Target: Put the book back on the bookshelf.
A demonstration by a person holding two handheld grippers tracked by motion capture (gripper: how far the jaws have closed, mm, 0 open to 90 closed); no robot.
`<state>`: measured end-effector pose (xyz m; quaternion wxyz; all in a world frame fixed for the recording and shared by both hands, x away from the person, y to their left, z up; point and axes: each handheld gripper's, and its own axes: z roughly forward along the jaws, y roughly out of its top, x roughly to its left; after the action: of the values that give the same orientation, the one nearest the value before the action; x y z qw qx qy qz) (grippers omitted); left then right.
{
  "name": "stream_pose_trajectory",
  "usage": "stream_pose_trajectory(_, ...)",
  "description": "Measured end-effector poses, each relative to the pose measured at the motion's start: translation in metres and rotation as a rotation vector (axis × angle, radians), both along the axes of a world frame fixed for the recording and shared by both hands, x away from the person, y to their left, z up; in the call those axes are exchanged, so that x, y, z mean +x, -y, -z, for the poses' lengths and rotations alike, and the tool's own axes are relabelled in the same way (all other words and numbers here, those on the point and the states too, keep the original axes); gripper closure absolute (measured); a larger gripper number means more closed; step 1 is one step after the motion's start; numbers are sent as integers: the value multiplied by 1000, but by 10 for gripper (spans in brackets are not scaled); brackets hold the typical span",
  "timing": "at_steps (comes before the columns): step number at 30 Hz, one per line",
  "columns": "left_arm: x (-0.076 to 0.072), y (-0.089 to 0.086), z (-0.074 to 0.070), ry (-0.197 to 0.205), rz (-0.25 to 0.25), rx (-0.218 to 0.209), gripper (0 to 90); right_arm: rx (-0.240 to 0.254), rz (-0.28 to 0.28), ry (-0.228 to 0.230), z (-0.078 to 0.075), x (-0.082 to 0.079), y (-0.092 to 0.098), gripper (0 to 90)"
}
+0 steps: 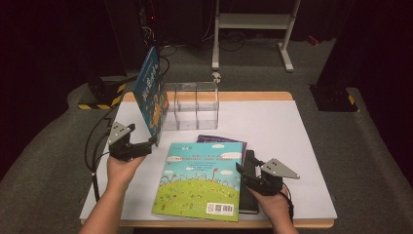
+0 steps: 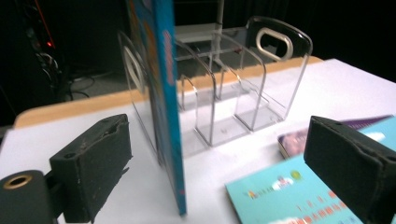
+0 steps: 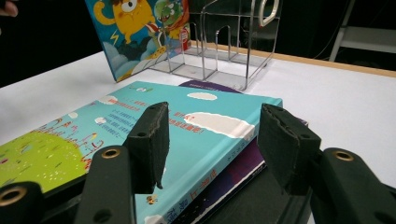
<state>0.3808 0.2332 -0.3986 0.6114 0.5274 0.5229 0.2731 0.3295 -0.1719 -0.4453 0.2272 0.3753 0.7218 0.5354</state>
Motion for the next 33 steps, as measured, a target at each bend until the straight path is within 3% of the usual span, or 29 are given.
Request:
stream_pose_trajectory(3,-6,6,9,-22,22,5,85,-4,-2,0,0,0,-1,435)
stream_pose_trajectory(7,-16,8,21,-48,38,-34,136,-11,-6,1,1,-1,-2,437)
stream_pose_trajectory(10,-22,11,31,-69,47,-17,137,-14,-9,-5,1,-1,-2,421)
stream_pose_trajectory(13,-28,13,38,-73,43,-30,140,-25,-6,-9,1,-1,-2,408)
stream_pose_trajectory(18,-36,20,52,-87,65,-14,144,-31,8,-25,2,-2,-3,382)
stream_pose_trajectory(21,-42,23,60,-100,89,36,129,-51,17,-30,4,-3,-5,369)
stream_pose_trajectory(33,-54,26,73,-140,162,10,141,-103,48,-50,11,-10,-10,367)
